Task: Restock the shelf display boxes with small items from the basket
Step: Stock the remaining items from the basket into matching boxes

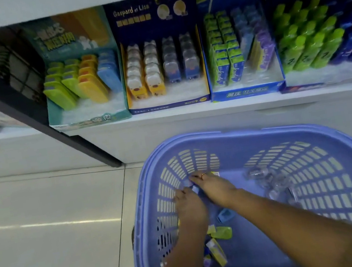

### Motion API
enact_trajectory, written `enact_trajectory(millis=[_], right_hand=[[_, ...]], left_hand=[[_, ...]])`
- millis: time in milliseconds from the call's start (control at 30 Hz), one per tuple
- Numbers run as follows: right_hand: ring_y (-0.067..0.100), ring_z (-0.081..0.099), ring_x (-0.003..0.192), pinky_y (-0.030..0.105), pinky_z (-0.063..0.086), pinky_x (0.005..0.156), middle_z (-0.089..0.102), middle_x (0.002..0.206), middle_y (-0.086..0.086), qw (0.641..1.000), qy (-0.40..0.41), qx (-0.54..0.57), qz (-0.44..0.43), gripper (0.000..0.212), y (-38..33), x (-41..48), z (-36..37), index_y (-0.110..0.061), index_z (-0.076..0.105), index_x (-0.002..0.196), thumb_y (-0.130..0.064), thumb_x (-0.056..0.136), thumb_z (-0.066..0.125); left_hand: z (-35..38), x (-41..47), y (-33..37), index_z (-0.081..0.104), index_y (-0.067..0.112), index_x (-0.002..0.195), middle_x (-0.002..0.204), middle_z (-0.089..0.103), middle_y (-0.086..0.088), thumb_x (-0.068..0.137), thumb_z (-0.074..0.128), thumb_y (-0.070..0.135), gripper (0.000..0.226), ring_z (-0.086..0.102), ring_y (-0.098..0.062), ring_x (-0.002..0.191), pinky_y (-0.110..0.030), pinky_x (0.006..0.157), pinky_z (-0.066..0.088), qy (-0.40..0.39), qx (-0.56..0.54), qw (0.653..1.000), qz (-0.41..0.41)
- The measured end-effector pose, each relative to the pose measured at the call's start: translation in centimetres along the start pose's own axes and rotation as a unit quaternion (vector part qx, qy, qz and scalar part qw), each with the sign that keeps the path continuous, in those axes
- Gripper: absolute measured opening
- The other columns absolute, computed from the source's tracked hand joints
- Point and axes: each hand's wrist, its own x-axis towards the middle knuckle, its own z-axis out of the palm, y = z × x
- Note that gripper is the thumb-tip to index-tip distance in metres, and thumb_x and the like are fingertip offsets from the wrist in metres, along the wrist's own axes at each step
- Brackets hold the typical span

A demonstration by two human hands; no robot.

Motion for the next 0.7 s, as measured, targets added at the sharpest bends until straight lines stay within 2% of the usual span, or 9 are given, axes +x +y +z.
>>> enact_trajectory(millis=[67,167,233,300,433,533,600,633,700], right_hand=[[0.027,0.044,0.124,0.041,0.042,0.097,0.045,0.135,0.008,0.999,0.019,-0.019,0.022,0.031,0.4,0.3,0.5,-0.016,0.044,0.128,-0.021,0.098,0.036],[0.03,0.05,0.117,0.041,0.043,0.091,0.053,0.123,0.014,0.997,0.021,-0.06,0.039,0.03,0.8,0.8,0.7,-0.01,0.045,0.123,-0.019,0.095,0.04],[0.031,0.051,0.117,0.041,0.042,0.092,0.053,0.124,0.015,0.997,0.03,-0.057,0.039,0.035,0.8,1.0,0.7,-0.008,0.045,0.126,-0.025,0.096,0.042],[0.031,0.049,0.119,0.039,0.041,0.095,0.05,0.128,0.015,0.997,0.029,-0.05,0.045,0.036,0.8,1.2,0.5,-0.009,0.044,0.129,-0.02,0.095,0.043],[0.033,0.047,0.115,0.041,0.043,0.088,0.045,0.125,0.015,0.997,0.028,-0.046,0.063,0.029,0.7,0.3,0.0,-0.006,0.048,0.117,-0.007,0.088,0.046],[0.032,0.051,0.111,0.04,0.045,0.088,0.052,0.121,0.016,0.994,0.039,0.009,0.103,0.027,1.6,-1.1,-0.3,-0.005,0.05,0.113,-0.004,0.086,0.047],[0.031,0.056,0.106,0.036,0.046,0.086,0.059,0.116,0.016,0.984,0.061,0.082,0.145,0.024,2.3,-2.2,-0.8,-0.006,0.053,0.109,-0.006,0.085,0.05],[0.03,0.058,0.104,0.033,0.044,0.084,0.062,0.113,0.016,0.977,0.074,0.117,0.161,0.023,2.6,-2.8,-1.2,-0.006,0.054,0.108,-0.008,0.085,0.054],[0.027,0.06,0.103,0.029,0.041,0.078,0.064,0.111,0.014,0.965,0.081,0.168,0.182,0.03,3.4,-4.2,-2.3,-0.007,0.054,0.111,-0.009,0.082,0.061]], left_hand=[[0.9,0.2,-0.2,0.026,0.005,0.141,0.144,0.031,-0.019,0.097,0.039,0.018,0.048,0.032,-0.032,0.132,-0.038,0.108,0.031,-0.003,-0.027,1.0,-0.007],[1.6,0.2,-0.2,0.02,0.007,0.145,0.142,0.03,-0.02,0.096,0.04,0.019,0.054,0.03,-0.034,0.131,-0.04,0.106,0.03,-0.004,-0.044,0.999,-0.006],[1.7,0.4,-0.2,0.016,0.006,0.148,0.143,0.03,-0.02,0.097,0.039,0.021,0.057,0.031,-0.035,0.131,-0.042,0.107,0.029,0.004,-0.02,1.0,0.005],[1.6,0.5,-0.3,0.018,0.008,0.148,0.146,0.03,-0.019,0.099,0.041,0.024,0.057,0.035,-0.033,0.13,-0.041,0.107,0.033,0.005,-0.02,1.0,0.002],[1.6,0.5,0.0,0.036,0.009,0.132,0.134,0.041,-0.014,0.096,0.047,0.015,0.038,0.047,-0.029,0.117,-0.039,0.098,0.043,-0.016,-0.077,0.997,0.027],[1.5,0.7,0.3,0.033,0.005,0.136,0.139,0.038,-0.015,0.099,0.041,0.013,0.038,0.044,-0.029,0.123,-0.036,0.1,0.041,-0.005,-0.037,0.998,0.047],[1.3,0.7,0.5,0.037,0.004,0.132,0.139,0.039,-0.016,0.1,0.04,0.014,0.034,0.042,-0.029,0.125,-0.037,0.104,0.038,-0.005,-0.002,0.998,0.066],[1.3,0.7,0.6,0.04,0.003,0.13,0.138,0.041,-0.017,0.099,0.043,0.017,0.034,0.042,-0.029,0.125,-0.038,0.104,0.038,-0.009,0.007,0.997,0.072],[1.2,0.8,0.6,0.039,0.001,0.129,0.133,0.047,-0.018,0.095,0.052,0.031,0.047,0.046,-0.031,0.123,-0.04,0.102,0.041,-0.008,-0.006,0.997,0.074]])
